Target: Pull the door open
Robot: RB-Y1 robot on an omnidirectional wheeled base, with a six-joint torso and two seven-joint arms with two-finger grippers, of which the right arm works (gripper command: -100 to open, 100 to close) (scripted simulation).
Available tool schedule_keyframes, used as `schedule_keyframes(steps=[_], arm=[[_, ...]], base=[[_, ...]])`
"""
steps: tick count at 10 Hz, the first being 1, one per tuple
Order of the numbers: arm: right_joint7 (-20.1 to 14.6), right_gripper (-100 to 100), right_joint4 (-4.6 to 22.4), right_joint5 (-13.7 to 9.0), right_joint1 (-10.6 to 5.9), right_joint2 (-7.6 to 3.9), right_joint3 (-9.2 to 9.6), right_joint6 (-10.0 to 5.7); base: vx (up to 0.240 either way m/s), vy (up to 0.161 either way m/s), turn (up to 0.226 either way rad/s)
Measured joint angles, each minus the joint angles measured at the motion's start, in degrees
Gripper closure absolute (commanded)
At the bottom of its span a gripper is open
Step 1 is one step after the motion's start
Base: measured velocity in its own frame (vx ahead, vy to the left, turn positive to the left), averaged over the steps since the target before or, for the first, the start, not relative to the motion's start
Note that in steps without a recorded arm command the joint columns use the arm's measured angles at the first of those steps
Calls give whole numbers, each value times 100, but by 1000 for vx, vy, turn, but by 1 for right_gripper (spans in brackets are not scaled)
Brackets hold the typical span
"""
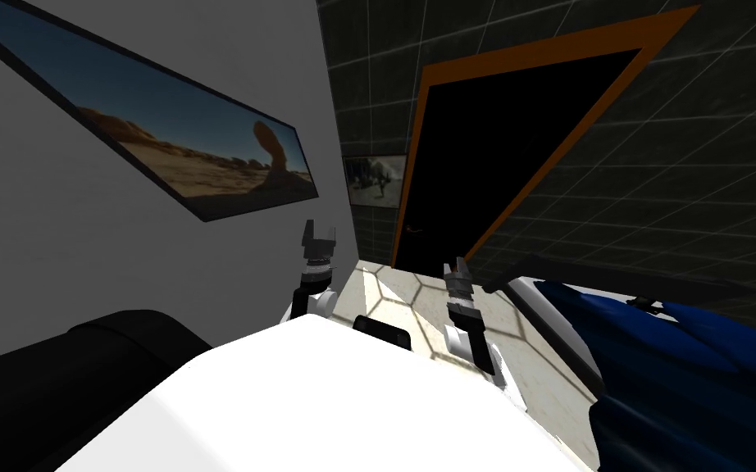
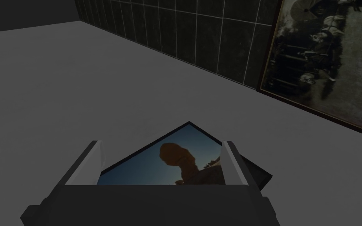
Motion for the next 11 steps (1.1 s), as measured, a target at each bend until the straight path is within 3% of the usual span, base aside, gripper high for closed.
schedule_keyframes(steps=[11], arm=[[-193,-100,1506,219,-605,-225,-234,-265]], base=[[99,39,0]])
